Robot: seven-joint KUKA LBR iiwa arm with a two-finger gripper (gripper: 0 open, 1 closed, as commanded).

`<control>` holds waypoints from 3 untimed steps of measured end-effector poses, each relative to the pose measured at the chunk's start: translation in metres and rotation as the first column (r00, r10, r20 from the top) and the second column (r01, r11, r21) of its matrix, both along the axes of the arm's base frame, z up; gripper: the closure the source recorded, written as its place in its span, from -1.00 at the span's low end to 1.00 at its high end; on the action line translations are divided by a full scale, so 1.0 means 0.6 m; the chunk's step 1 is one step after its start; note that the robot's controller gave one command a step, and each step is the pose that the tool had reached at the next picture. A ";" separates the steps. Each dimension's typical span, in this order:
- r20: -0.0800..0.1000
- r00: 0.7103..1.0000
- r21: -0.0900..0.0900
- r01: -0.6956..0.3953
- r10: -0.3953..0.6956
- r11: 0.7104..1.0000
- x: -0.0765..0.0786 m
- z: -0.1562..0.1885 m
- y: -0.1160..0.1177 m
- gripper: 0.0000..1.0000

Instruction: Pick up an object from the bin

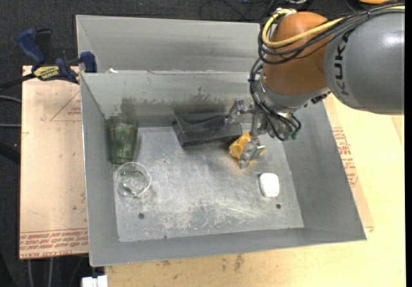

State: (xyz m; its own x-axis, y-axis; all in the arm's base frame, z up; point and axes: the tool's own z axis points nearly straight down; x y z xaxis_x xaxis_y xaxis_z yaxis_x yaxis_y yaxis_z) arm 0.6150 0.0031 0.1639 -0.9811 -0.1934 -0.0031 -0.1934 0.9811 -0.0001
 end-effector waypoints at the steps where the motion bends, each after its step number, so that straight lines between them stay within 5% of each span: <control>1: 0.002 0.993 0.005 0.120 -0.121 0.993 0.023 -0.071 -0.043 -1.00; 2: 0.005 0.991 0.004 0.135 -0.135 0.991 0.023 -0.069 -0.044 -1.00; 3: 0.006 0.988 0.005 0.155 -0.155 0.988 0.026 -0.076 -0.047 1.00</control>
Offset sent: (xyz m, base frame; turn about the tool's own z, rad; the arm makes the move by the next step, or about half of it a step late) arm 0.0027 -0.0339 -0.0690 0.1458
